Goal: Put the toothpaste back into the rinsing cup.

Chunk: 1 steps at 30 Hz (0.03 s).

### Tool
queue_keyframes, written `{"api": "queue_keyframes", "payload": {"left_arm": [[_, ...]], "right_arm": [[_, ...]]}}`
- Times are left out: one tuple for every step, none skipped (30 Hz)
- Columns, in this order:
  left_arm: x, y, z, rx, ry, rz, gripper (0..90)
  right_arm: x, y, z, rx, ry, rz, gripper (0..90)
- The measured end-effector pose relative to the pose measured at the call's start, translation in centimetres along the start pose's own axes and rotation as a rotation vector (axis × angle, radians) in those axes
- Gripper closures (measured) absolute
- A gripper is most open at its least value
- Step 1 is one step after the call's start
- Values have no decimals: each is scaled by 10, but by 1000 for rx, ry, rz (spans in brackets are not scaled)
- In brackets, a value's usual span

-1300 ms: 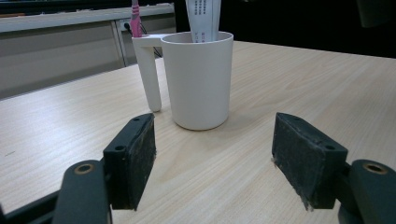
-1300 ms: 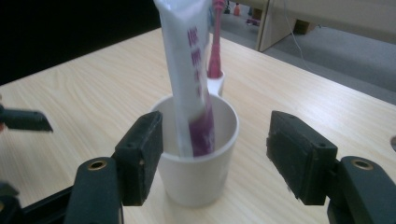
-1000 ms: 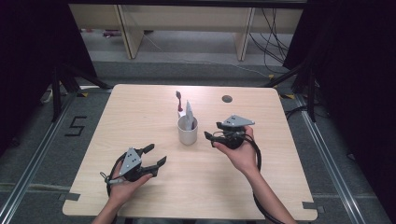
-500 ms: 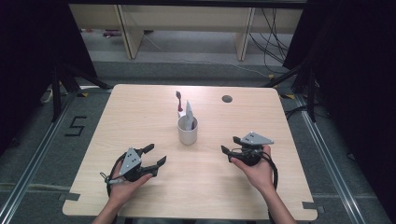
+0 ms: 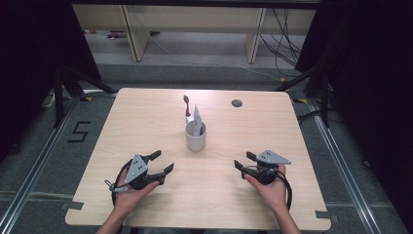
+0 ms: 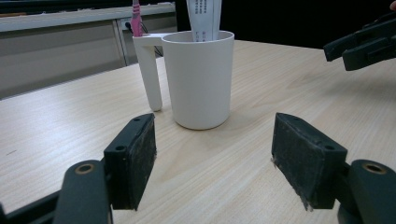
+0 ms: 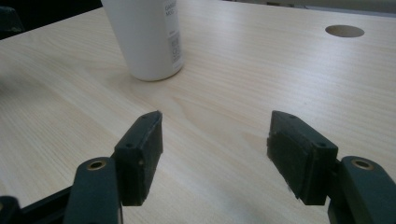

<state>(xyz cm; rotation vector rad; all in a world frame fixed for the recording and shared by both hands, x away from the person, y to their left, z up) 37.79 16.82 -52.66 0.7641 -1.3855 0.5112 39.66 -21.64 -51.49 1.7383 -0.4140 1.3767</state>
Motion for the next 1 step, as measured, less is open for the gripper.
{"api": "queue_keyframes", "payload": {"left_arm": [[0, 0, 0, -1, -1, 0, 304]], "right_arm": [[1, 1, 0, 1, 4, -6, 364]]}}
Point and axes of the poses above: each handheld gripper's, and its own axes: y roughly backward along the jaws, x roughly out of its top, z roughly to its right, the point moved 2 cm from there along -y, roughly forward along the jaws, and after that the axes turned 3 degrees about y, right-handed, at the moved point
